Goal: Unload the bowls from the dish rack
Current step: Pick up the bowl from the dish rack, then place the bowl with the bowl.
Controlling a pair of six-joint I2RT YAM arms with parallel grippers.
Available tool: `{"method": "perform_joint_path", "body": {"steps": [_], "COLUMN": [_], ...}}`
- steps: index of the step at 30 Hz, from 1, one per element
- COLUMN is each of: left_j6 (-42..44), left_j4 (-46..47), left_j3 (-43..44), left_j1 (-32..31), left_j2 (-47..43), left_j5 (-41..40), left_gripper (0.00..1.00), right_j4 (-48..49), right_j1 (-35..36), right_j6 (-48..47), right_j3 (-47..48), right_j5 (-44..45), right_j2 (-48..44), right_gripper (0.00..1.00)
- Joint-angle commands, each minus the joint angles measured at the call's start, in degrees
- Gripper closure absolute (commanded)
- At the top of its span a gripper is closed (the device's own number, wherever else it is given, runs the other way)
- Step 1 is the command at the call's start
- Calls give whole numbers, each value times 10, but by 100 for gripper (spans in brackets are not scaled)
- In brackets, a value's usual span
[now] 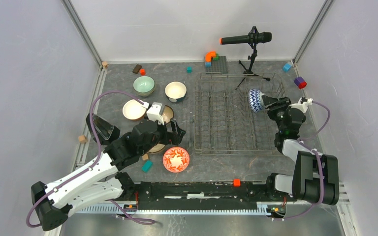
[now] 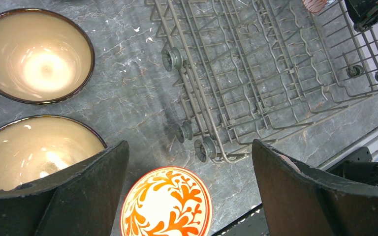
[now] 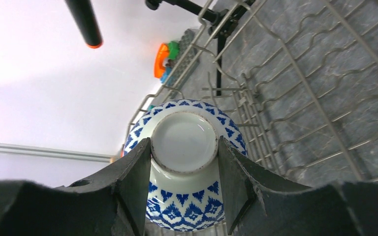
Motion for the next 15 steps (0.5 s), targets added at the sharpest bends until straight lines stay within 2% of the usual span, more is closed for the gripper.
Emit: {"method": "perform_joint_path", "body": {"steps": [1, 9, 15], "left_j6": [-12, -4, 1], "left_j4": [19, 31, 11], "left_j3": [9, 9, 52], "left_j1": [0, 0, 0], "left_j2": [-4, -11, 0], "left_j5": [-7, -31, -83], "left_gripper": [1, 1, 1], "right_j4": [96, 179, 225], "right_j1": [-3, 11, 22], "right_j6": [61, 149, 201], "right_j3": [-12, -50, -88], "right_j5": [-24, -57, -76], "right_j2": [-38, -64, -97], "right_gripper": [100, 100, 100]}}
